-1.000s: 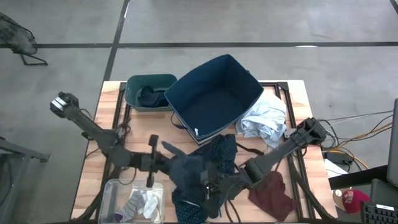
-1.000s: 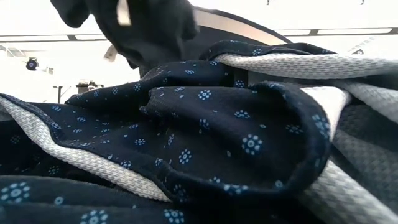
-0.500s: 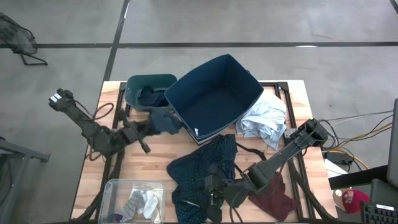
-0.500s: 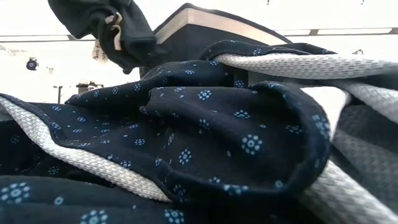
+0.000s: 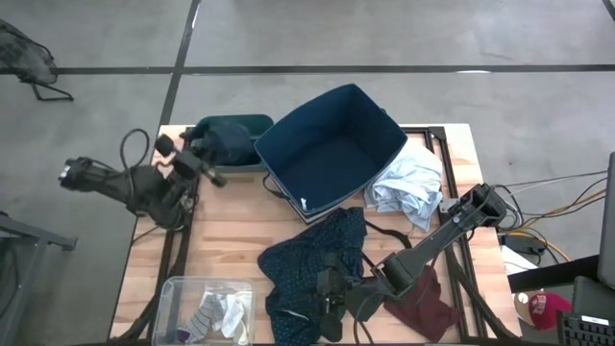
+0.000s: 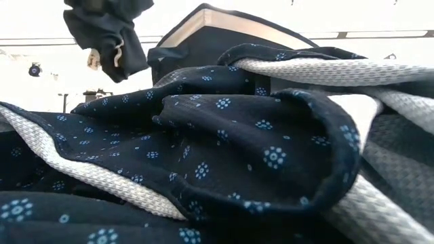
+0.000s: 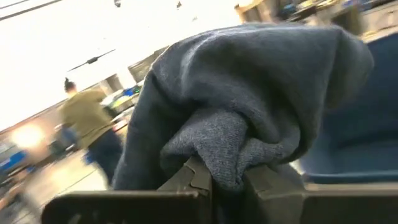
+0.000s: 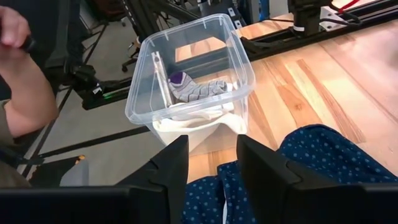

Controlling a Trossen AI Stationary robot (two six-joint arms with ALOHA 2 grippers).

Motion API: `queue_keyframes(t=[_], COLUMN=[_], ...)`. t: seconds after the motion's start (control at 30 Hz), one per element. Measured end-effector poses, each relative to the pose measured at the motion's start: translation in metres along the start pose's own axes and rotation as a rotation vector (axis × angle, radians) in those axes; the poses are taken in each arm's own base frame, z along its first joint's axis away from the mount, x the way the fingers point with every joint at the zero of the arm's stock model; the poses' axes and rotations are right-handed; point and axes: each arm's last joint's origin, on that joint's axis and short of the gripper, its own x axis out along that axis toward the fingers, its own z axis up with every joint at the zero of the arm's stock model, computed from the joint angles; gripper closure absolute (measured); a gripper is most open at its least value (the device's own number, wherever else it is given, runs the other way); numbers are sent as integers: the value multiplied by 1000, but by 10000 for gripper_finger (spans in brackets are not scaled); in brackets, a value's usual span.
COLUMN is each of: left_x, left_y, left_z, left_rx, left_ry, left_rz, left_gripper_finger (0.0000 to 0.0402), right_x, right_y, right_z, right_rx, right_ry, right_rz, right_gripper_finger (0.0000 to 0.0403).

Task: Pick & Place Cloths
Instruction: Put the gray underwear into the green bin

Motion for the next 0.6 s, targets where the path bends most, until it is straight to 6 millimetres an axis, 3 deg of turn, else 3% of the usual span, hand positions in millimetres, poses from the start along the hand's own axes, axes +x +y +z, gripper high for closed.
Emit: queue_keyframes(t=[0.23,0.47,0.6], left_x=[30,62,79], left_y=[14,8,8], left_z=[-10,-29,-44], left_rx=[-15,-102,-114], left_ry=[40,80,180], left_rz=[151,37,65], left_gripper_finger=[374,370,371], right_x=[0,1,1], right_y=[0,-1,-1], right_z=[-1,-2,-2], right_rx=[-1,-3,-3], right_ry=[2,5,5], right_rz=[-1,-3,-3], right_gripper_finger=[282,266,255])
